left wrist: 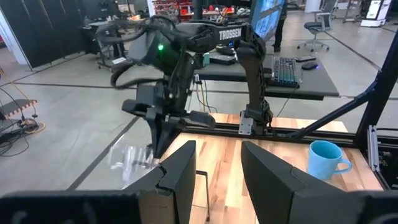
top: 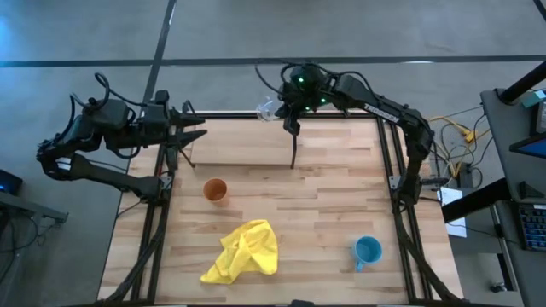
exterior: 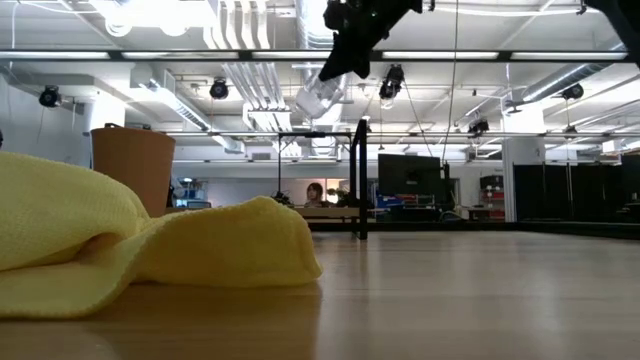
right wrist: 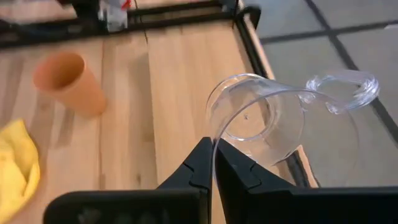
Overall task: Stack small to large cups/mugs on shelf
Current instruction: Put the transparent mug on the shelf
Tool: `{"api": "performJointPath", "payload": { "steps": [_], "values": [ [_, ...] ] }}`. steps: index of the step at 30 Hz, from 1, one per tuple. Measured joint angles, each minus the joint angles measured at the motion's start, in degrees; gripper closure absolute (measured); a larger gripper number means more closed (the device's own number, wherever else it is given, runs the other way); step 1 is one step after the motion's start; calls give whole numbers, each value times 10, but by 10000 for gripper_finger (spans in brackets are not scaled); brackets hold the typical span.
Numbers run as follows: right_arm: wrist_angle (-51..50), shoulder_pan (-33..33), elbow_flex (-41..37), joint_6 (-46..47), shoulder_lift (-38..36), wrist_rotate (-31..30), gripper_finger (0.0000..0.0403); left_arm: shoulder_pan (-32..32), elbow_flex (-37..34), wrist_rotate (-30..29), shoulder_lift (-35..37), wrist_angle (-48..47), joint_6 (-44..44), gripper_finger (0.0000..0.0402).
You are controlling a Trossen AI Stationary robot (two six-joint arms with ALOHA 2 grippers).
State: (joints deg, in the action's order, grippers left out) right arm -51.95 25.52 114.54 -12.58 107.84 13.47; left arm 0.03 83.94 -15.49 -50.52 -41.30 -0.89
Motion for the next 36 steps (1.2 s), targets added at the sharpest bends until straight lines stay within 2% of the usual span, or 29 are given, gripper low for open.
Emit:
{"api": "performJointPath", "payload": {
  "steps": [7,14,24,28,36],
  "values": [
    [-106,-5,82,-10,78,-47,394,0,0,0,-1,-1,0,285],
    [-128,-9,129,-10,134,-59,394,0,0,0,-4,0,1,285],
    [-153,-11,130,-10,170,-63,394,0,-1,0,-20,0,2,285],
    [-177,-13,129,-12,179,-93,394,0,-1,0,-24,-1,1,285],
    [-183,-17,129,-15,187,-97,394,0,-1,0,-28,0,0,285]
  ]
}}
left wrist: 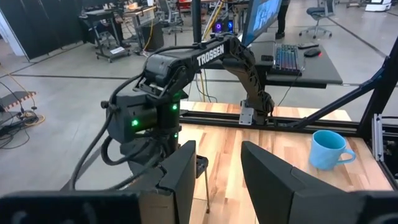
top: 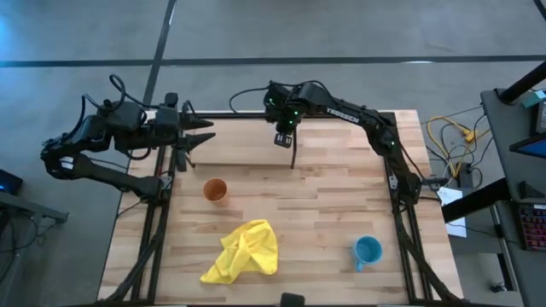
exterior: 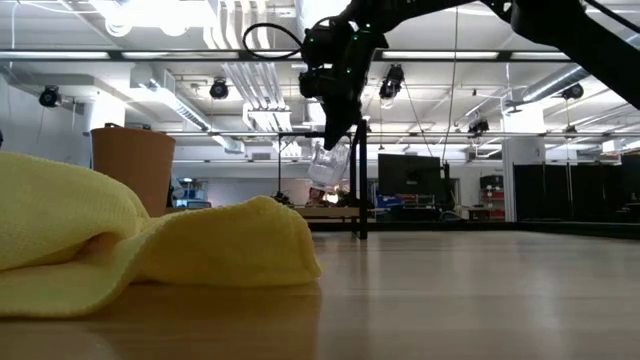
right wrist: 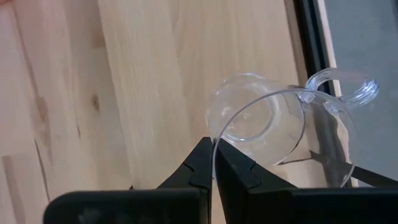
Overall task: Stack small to large cups/mugs on shelf
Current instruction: Put the transparent mug on the shelf
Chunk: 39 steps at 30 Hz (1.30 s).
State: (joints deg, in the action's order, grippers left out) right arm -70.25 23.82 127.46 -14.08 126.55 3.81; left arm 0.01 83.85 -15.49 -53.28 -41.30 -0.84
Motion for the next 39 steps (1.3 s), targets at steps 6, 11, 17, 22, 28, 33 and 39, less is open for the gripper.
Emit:
{"api": "performJointPath", "payload": {
  "steps": [6,11,17,22,28,33,39],
  "values": [
    [-1,-8,0,-1,13,-7,394,0,0,0,-4,1,0,285],
    [-1,-9,-1,1,19,-10,394,0,0,0,-6,1,0,285],
    [-1,-9,-1,1,19,-10,394,0,0,0,-6,0,0,285],
    [-3,-10,-6,1,19,-10,394,0,0,0,-6,1,0,285],
    [-3,-9,-13,1,19,-9,394,0,0,0,-9,1,0,285],
    [-3,-9,-13,1,19,-9,394,0,0,0,-11,1,0,285],
    [-3,-12,-17,1,19,-9,394,0,0,0,-11,1,0,285]
  ]
}}
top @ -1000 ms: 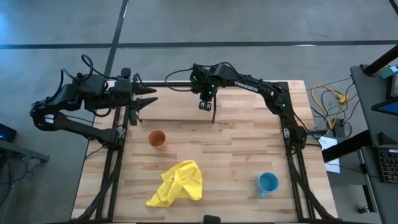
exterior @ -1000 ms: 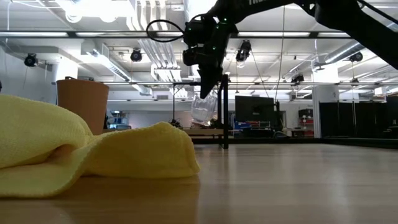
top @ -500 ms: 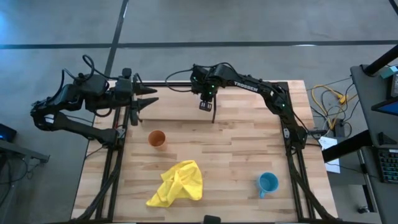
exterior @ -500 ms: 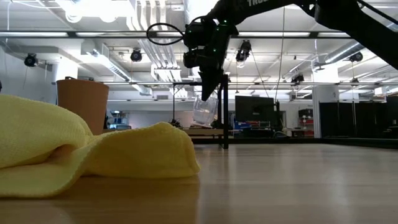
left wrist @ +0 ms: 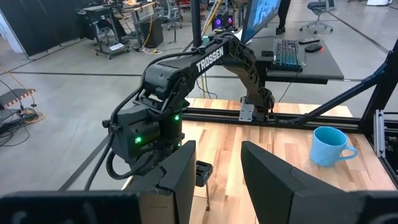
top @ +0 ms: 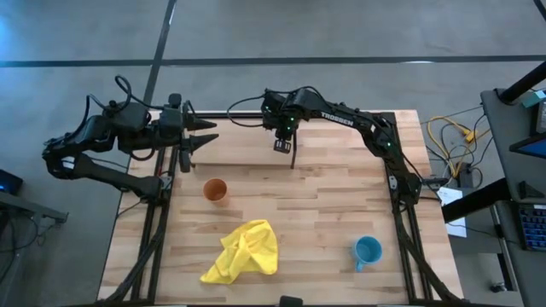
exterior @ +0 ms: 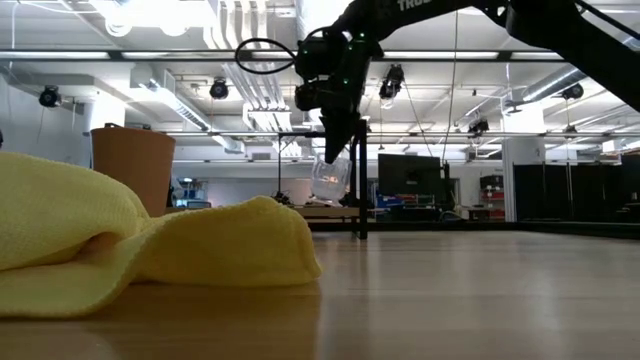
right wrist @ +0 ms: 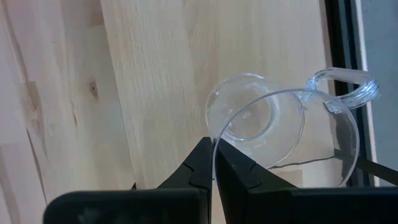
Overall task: Stack small to large cups/mugs on shelf
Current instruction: Put the transparent mug on the shelf
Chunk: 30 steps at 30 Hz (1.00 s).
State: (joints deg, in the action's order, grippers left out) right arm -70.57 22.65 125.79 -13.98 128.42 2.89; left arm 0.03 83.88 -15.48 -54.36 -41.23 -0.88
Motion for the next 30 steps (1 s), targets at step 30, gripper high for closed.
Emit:
{"api": "performJointPath", "payload": {
  "steps": [30],
  "values": [
    [18,-7,-19,0,-1,0,381,0,0,0,0,0,0,285]
  ]
}}
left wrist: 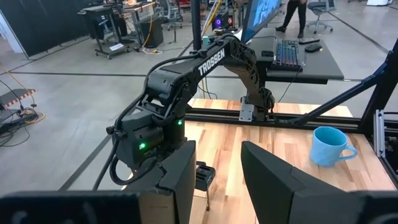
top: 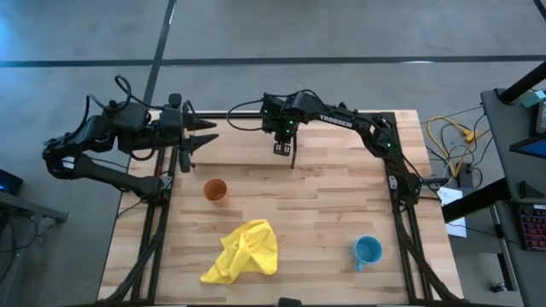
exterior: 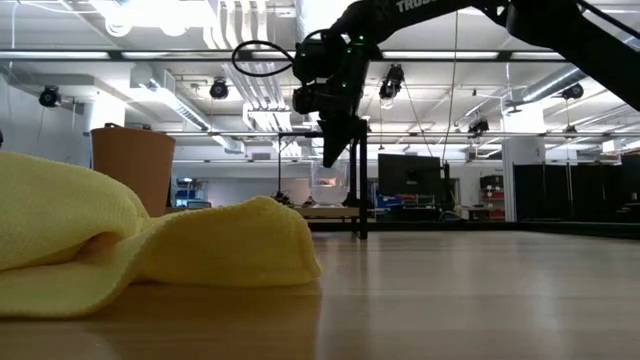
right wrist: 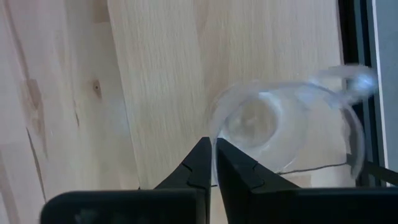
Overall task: Stack small to large cups/mugs on shelf
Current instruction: Put the transparent mug on the shelf, then put the blue mug on the shelf
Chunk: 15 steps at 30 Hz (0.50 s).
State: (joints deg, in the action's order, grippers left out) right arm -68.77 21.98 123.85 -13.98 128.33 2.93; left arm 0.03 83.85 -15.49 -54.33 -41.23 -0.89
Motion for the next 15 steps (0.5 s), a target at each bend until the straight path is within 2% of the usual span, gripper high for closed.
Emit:
{"api": "performJointPath", "payload": {
  "steps": [9,15],
  "values": [
    [5,0,0,0,0,0,330,0,0,0,0,0,0,285],
    [10,0,6,16,0,0,319,0,0,0,0,0,0,285]
  ]
}}
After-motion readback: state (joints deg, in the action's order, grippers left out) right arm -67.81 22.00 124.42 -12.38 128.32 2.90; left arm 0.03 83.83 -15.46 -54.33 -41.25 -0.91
